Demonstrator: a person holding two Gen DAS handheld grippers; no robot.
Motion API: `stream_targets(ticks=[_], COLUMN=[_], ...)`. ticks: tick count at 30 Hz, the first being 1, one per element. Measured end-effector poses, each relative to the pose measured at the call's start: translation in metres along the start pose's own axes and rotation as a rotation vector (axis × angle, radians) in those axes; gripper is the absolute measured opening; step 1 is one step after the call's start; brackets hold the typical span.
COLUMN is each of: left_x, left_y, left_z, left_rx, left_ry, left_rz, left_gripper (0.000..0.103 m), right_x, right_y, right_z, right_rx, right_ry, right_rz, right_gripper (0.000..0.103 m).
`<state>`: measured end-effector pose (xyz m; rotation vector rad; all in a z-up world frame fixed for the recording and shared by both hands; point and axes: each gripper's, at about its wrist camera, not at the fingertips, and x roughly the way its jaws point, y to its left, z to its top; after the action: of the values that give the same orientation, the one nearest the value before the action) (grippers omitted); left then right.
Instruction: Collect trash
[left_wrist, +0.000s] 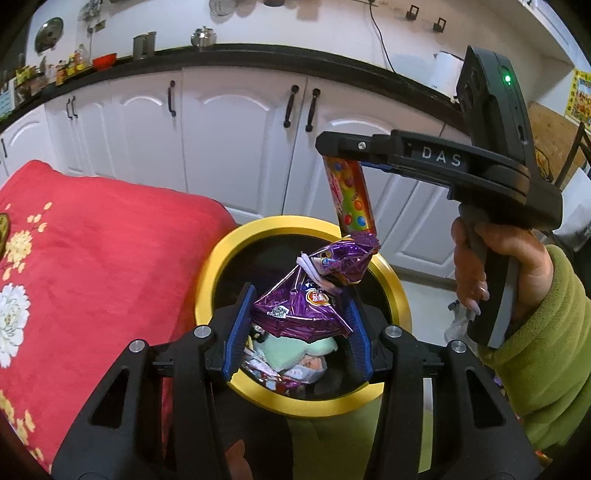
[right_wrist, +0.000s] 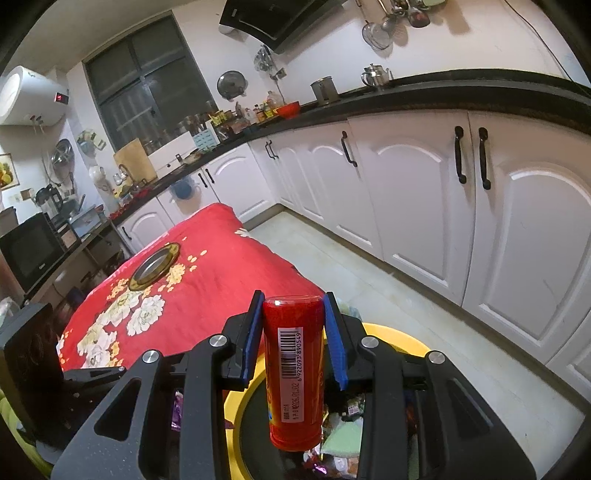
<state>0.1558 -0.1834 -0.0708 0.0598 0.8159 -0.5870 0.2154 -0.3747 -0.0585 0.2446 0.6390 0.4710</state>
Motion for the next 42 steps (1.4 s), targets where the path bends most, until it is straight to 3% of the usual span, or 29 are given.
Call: stream_targets(ticks=[11,14,20,22,27,33,42], left_x=[0.012,0.014,0.014,0.011,0.001,-0.023,-0.078], left_y=[-0.008,-0.006,-0.006,-0.006,0.002,0.020,0.051], left_z=[-0.002,-0.004,-0.004,-0.005,-0.004,-0.002,-0.007], left_rx=[0.004,-0.003,-0.009,-0.013,-0.041,-0.097,-0.189], left_ry=[0.028,0.037,0.035,0.029,0.015,-0.031,-0.143], left_rz=[-0.001,0.003,0.010,0.022,0.048,0.111,0.205], left_gripper=[0.041,0.044,0.065,0.079,0.092,0.092,0.092], right_x=[0.001,-0.004,-0.016,-0.022,-0.035,-0.050,-0.067], right_y=[-0.010,-0.014,-0.014,-0.011,0.000,0.024,0.081], right_z=[-0.007,-0.008,-0.008,-0.009,-0.011,-0.018,-0.035], right_rx=[0.028,0.057,0.055,0.048,0.026,-0.024,-0.102], right_ry=[0.035,0.021,0.007,0.000,-0.016,-0.023,-0.069], right_rz=[-0.018,-0.018,-0.043,-0.054,-0.081,-0.115,-0.154], right_gripper=[0.033,0.049,0.057,0.061,0.074,0.087,0.096])
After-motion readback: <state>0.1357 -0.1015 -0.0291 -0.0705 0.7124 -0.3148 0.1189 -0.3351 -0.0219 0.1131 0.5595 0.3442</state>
